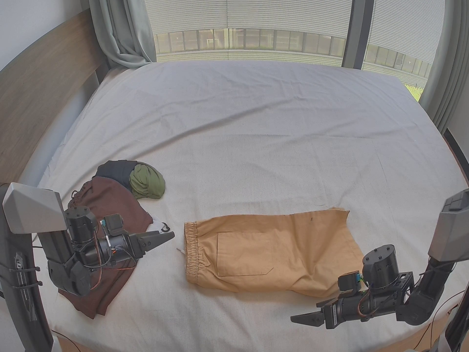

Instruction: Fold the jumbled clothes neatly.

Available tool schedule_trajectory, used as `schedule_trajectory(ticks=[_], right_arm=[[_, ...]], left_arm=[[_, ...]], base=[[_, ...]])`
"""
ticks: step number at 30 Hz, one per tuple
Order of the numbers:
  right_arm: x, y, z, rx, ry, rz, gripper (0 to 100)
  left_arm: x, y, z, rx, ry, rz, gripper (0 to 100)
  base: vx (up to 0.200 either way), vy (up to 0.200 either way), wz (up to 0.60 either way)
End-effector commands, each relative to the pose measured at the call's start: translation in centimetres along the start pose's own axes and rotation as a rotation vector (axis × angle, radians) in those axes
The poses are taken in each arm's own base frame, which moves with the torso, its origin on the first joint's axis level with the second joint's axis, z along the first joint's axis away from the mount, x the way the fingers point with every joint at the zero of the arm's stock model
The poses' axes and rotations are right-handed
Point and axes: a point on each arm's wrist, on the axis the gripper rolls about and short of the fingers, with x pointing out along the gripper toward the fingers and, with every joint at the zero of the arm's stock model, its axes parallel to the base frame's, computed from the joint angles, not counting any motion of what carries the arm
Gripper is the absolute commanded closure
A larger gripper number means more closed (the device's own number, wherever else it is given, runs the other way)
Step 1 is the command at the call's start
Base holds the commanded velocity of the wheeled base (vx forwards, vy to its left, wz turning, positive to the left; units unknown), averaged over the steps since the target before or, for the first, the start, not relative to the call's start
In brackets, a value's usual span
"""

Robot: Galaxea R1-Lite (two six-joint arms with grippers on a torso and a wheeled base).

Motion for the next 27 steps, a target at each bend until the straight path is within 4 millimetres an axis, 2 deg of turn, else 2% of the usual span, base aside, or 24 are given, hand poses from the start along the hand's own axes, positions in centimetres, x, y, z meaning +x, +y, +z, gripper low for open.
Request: schedule_trajectory(ticks=[1,6,13,20,27], right_arm=[[-0.8,1.8,1.4,-0.046,-0.080,0.068,0],[-0.4,1.4,3.2,-0.011,-0.141,0.073,0],[-0.9,0.3,4.8,0.046,-0.182,0.124,0],[-1.7,-0.9,5.5,0.069,-0.222,0.106,0],[-1.7,-0.9,5.5,0.070,-0.221,0.108,0]], left_arm=[[0.8,1.1,-2.1,-0.020,0.058,0.006,0],[1.2,0.9,-3.3,-0.055,0.093,0.003,0],[1.9,2.3,-4.9,-0.095,0.128,0.013,0],[2.5,2.3,-6.0,-0.126,0.160,0.006,0],[3.7,3.7,-7.3,-0.131,0.177,0.003,0]], base=[[0.000,0.000,0.00],[0.000,0.000,0.00],[0.000,0.000,0.00],[0.000,0.000,0.00],[0.000,0.000,0.00]])
